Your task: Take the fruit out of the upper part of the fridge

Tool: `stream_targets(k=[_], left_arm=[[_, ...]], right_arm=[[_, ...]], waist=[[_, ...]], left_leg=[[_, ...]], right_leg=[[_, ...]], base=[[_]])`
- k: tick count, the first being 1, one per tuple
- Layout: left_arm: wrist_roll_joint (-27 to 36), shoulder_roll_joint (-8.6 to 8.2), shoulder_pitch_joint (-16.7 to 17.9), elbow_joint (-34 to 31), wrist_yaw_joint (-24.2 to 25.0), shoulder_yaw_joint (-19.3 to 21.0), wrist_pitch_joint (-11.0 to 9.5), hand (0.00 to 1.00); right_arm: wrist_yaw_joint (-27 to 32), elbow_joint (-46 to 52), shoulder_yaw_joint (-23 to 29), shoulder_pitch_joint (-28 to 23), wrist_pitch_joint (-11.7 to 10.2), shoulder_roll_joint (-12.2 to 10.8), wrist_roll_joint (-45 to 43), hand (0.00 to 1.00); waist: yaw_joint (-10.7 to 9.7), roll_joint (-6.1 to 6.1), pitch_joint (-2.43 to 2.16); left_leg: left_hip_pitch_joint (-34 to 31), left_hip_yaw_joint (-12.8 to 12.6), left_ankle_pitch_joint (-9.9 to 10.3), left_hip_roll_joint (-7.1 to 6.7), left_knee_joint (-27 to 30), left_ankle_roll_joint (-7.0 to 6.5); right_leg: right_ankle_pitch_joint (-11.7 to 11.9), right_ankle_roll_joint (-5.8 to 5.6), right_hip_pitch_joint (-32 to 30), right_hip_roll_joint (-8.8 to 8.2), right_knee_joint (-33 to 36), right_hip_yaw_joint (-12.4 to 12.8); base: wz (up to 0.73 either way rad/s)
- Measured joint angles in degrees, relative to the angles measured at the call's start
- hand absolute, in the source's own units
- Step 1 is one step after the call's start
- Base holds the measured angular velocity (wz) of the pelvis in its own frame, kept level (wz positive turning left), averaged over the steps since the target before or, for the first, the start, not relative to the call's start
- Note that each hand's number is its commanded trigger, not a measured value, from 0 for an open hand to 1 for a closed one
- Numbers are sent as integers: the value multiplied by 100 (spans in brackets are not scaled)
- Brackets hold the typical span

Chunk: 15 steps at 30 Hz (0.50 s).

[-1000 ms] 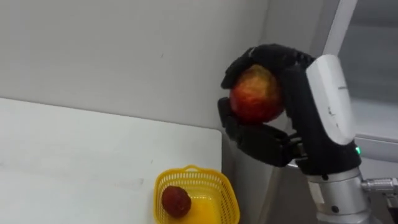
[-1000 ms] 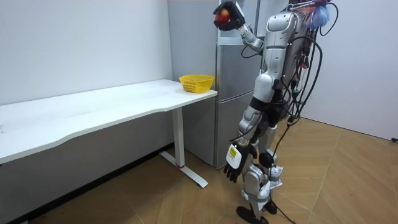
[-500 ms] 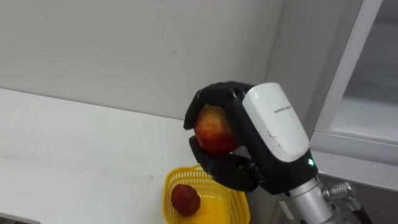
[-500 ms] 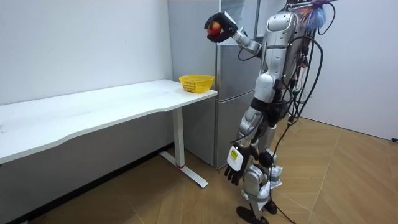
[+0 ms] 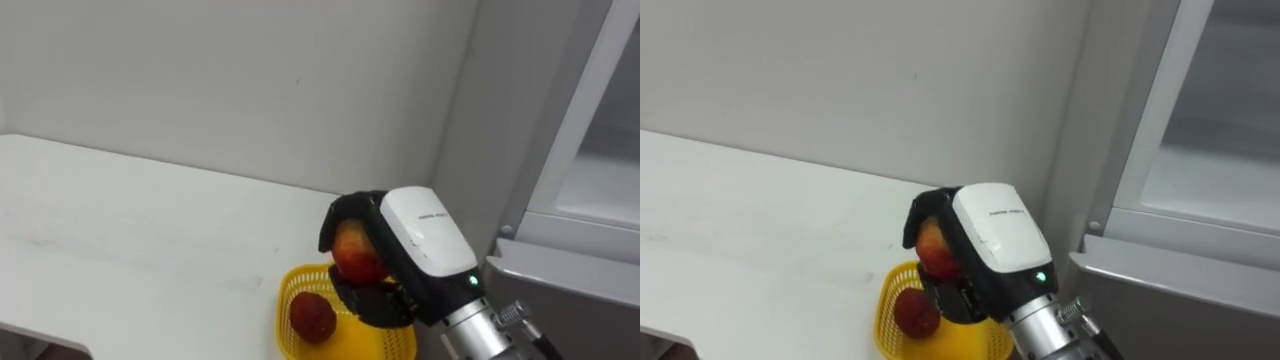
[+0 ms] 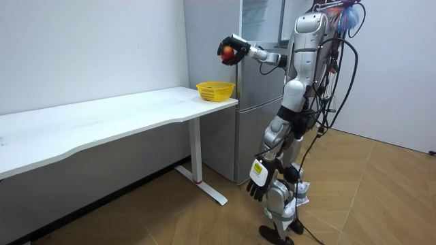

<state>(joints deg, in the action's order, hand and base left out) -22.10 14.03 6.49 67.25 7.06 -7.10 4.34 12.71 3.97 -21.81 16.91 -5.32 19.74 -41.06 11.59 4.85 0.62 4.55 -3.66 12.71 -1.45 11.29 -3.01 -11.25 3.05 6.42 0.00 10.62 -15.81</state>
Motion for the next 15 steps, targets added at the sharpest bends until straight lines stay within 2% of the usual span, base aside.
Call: stream_targets(k=[11,15], left_arm=[[-11,10,82,-157,71,79,10,0],[-8,26,92,-159,71,88,14,0]], right_arm=[[-40,-314,-54,0,38,25,-56,100],[-138,-578,-53,0,131,26,-210,100]], waist=[[-14,12,-17],[-15,-4,-17]], left_leg=[[8,46,-1,-10,16,0],[12,60,-1,-15,37,-1]], right_leg=[[0,0,14,0,-11,-16],[0,0,27,-4,-12,-21]], base=[[1],[1]])
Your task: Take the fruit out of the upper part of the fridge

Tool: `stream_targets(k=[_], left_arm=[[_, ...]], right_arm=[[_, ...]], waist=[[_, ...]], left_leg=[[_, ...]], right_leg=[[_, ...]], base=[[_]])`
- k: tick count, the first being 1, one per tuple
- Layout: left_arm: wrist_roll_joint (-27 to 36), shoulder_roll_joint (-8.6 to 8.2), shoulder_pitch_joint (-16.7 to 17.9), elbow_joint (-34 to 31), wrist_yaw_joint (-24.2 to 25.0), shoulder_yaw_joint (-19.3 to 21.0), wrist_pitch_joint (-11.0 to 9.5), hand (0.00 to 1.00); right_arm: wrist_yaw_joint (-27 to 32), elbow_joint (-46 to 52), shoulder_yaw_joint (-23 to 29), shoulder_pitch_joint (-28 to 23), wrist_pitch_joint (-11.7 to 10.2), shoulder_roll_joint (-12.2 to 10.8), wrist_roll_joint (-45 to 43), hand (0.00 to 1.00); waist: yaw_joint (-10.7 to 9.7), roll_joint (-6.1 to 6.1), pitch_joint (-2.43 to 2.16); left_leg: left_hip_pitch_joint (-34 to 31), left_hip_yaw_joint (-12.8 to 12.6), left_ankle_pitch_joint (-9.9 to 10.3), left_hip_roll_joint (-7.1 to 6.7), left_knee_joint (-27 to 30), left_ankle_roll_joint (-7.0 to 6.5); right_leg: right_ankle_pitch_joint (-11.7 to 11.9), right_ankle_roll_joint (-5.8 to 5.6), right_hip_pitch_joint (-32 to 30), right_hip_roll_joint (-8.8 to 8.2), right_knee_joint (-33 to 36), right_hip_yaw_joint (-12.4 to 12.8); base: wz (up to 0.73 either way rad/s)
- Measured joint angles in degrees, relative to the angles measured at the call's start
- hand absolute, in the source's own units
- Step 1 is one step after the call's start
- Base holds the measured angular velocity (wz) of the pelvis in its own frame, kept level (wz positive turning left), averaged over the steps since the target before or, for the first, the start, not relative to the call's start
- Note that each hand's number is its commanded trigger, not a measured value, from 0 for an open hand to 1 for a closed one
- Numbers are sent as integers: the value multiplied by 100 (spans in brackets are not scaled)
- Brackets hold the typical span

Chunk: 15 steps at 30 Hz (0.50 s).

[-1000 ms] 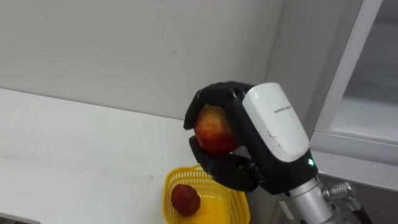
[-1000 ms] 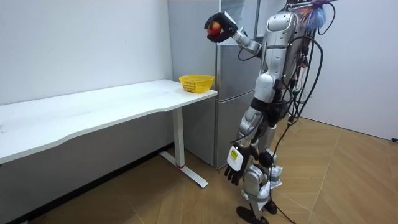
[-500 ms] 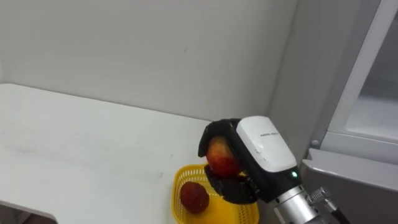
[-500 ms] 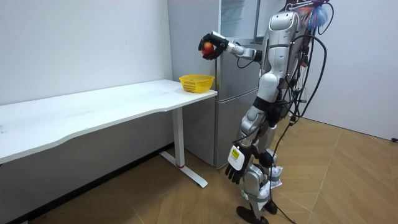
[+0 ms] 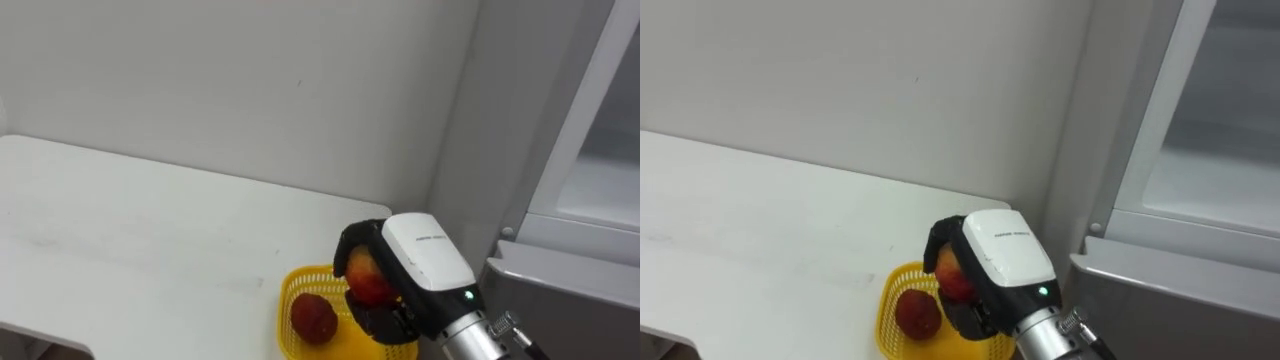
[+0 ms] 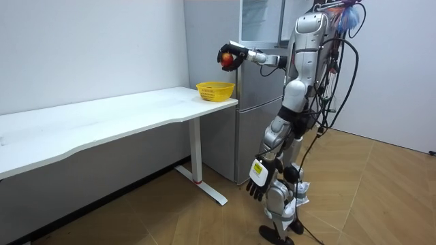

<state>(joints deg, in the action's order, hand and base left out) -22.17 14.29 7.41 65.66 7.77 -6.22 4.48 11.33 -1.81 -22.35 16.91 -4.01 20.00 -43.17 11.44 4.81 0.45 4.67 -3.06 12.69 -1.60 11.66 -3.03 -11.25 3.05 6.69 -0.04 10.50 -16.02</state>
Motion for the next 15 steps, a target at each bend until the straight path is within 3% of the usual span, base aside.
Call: stream_targets(k=[6,15], left_arm=[[-3,-1,116,-90,24,27,26,0],[-18,0,164,-90,152,53,46,0]], right_arm=[[-145,-11,-1,-5,49,0,-4,100],[-453,-55,-2,-18,236,-3,-45,100]], waist=[[-43,-105,-53],[-34,-48,-54]], left_leg=[[3,13,0,-2,-14,0],[2,31,-3,-4,-3,4]], right_leg=[[0,0,14,-5,2,-17],[0,0,24,-10,3,-49]], base=[[0],[0]])
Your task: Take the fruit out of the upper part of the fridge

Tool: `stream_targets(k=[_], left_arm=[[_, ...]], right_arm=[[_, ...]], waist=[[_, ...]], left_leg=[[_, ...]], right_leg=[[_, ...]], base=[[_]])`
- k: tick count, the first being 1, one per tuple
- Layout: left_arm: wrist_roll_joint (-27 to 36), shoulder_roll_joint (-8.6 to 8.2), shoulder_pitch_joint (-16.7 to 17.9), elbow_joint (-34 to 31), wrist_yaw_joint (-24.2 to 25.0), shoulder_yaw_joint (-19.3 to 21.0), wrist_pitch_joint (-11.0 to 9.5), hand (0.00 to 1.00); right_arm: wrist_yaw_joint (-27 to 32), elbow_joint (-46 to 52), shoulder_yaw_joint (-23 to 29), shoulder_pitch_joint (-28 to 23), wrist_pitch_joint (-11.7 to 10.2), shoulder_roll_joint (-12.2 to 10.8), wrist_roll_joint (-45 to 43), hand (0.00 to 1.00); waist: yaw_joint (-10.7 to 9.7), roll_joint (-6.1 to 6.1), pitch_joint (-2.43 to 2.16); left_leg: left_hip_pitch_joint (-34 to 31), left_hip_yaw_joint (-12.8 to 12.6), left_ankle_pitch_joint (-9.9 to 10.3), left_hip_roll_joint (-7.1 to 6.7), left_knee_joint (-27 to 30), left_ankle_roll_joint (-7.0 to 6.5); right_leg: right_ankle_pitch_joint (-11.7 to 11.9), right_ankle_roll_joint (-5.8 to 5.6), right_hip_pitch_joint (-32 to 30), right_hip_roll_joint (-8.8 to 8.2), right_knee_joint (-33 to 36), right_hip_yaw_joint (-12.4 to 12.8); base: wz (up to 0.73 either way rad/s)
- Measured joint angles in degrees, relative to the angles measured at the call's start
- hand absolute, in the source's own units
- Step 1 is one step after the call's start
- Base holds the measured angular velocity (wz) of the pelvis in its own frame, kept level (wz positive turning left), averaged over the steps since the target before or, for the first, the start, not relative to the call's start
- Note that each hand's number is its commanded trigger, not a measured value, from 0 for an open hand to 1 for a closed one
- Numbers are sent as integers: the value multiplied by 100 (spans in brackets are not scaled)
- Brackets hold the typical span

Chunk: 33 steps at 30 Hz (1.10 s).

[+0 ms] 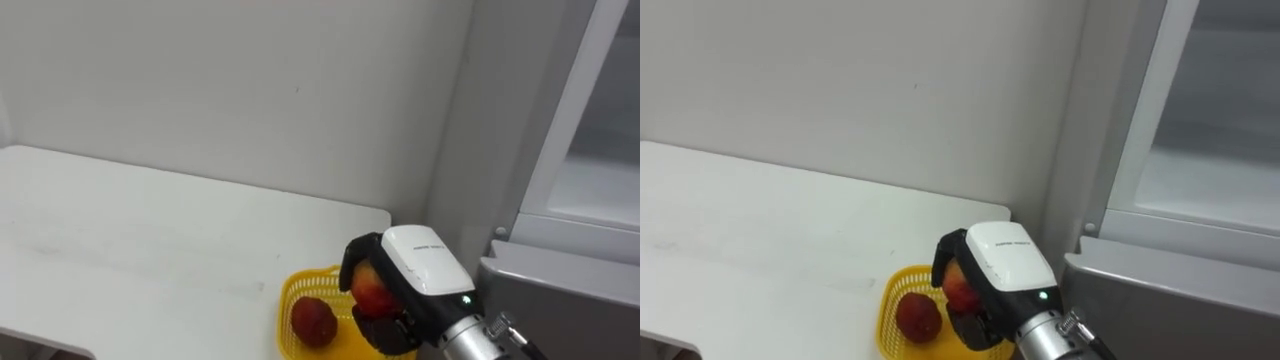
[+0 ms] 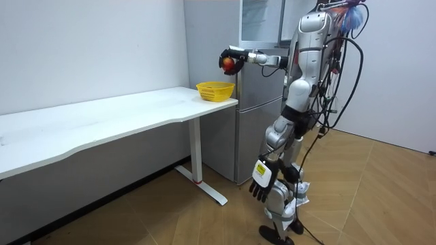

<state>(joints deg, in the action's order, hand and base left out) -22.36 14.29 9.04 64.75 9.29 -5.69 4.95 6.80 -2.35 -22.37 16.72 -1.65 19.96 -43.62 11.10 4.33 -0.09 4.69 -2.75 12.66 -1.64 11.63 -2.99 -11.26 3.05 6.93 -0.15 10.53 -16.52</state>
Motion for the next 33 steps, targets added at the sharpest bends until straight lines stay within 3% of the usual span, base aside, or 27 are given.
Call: stream_targets(k=[3,5,6,7,33], left_arm=[[-46,0,-3,3,27,-1,2,0],[-81,0,-11,4,35,0,5,0],[-82,-1,-5,4,38,-1,12,0],[-83,-9,-1,5,47,-1,20,0],[-83,-31,-80,3,20,-2,32,0]], right_arm=[[-1,-114,-1,-4,3,-2,-10,100],[-4,-172,-21,-14,44,-13,-7,57],[-4,-194,-53,-19,50,-17,-7,57],[-4,-208,-92,-25,50,-17,-8,0],[-53,-209,-125,-113,51,-42,-242,0]], waist=[[16,38,18],[36,72,45],[38,89,55],[37,97,57],[24,63,47]], left_leg=[[-1,8,0,-2,-1,0],[-3,7,0,-1,-4,0],[-7,7,0,-1,-4,0],[-9,7,0,-1,-8,0],[-10,18,-1,-2,-39,1]], right_leg=[[0,0,2,-1,0,-1],[0,0,-3,2,-2,9],[0,0,-8,3,-4,12],[0,0,-12,4,-7,14],[0,0,14,10,-76,-55]], base=[[0],[0],[0],[0],[0]])
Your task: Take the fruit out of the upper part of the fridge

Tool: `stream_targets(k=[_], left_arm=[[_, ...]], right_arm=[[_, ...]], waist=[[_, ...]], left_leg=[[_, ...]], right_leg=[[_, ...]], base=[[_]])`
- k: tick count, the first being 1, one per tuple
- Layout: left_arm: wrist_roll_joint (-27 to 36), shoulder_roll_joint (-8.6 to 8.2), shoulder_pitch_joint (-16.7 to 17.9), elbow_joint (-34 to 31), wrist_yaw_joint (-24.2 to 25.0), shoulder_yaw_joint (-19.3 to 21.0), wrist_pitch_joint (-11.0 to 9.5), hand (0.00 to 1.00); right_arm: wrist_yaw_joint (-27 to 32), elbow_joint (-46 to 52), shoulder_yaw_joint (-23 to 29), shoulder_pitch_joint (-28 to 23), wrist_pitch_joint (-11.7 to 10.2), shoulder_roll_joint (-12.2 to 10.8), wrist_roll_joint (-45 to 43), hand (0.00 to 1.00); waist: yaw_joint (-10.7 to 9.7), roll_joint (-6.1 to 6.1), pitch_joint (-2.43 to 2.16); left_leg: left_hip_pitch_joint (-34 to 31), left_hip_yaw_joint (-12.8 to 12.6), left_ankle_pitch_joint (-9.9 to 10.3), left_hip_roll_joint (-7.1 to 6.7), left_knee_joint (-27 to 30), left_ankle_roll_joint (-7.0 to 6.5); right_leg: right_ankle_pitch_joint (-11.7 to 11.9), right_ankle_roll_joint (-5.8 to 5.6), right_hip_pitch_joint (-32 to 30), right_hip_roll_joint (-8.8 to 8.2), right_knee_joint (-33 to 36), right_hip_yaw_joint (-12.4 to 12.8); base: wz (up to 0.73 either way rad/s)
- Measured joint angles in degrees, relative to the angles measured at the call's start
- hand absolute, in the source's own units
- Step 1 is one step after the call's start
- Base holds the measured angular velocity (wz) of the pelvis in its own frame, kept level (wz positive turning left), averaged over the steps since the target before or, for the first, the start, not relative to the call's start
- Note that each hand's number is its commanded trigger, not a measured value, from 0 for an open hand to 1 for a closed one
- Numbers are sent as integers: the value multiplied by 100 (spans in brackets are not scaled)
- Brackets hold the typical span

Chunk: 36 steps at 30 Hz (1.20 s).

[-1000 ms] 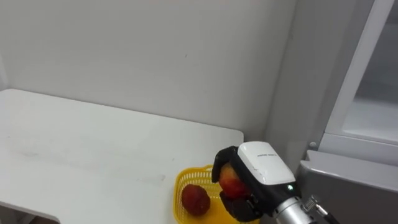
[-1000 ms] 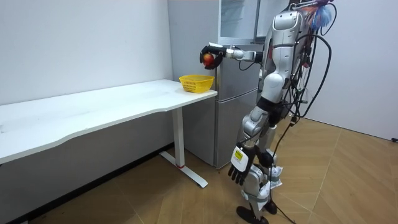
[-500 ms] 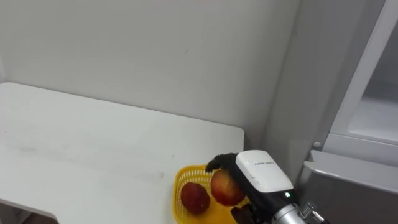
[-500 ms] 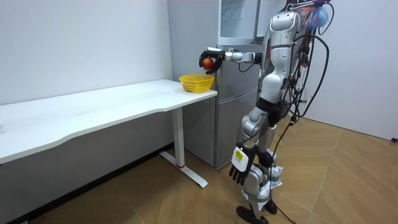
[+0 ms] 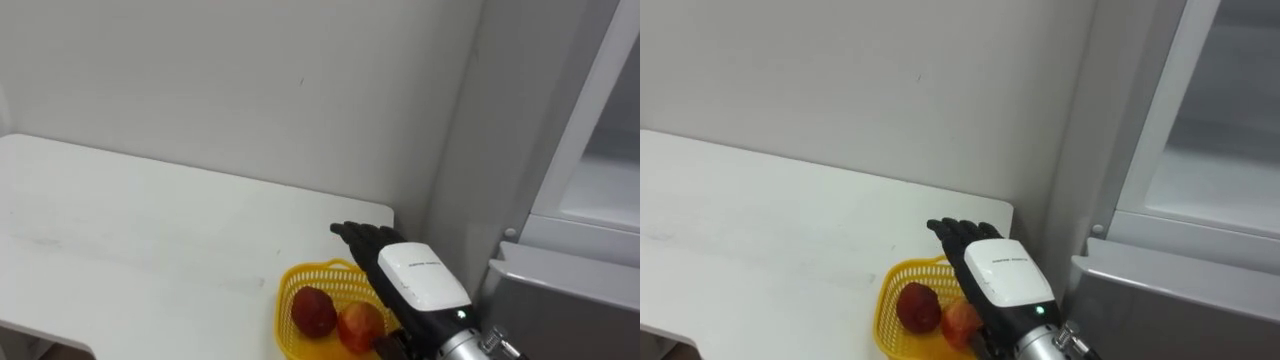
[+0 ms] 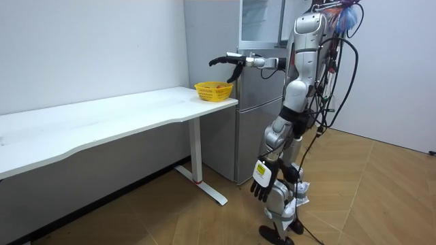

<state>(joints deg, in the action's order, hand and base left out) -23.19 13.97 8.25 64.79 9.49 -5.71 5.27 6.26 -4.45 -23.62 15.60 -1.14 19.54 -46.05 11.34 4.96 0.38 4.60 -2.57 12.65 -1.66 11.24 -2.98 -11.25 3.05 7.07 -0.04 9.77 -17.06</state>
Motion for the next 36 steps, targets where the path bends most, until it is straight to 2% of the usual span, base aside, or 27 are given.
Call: stream_targets(k=[20,32,36], left_arm=[[2,-12,-14,2,-161,-11,66,0],[6,-11,-15,8,-180,2,62,0],[3,-11,-16,3,-152,2,57,0]], right_arm=[[-140,2,0,-7,55,-4,-55,0],[-138,143,38,-6,106,-3,-16,0],[-120,420,54,-7,68,32,364,0]], waist=[[-11,-33,-1],[-21,-64,-53],[-32,-67,-55]], left_leg=[[-15,9,0,-1,0,0],[-16,-31,0,4,6,0],[0,-65,-1,6,7,-1]], right_leg=[[0,0,-8,-4,4,7],[1,1,-32,-3,4,43],[3,3,-34,5,5,112]], base=[[0],[-1],[-6]])
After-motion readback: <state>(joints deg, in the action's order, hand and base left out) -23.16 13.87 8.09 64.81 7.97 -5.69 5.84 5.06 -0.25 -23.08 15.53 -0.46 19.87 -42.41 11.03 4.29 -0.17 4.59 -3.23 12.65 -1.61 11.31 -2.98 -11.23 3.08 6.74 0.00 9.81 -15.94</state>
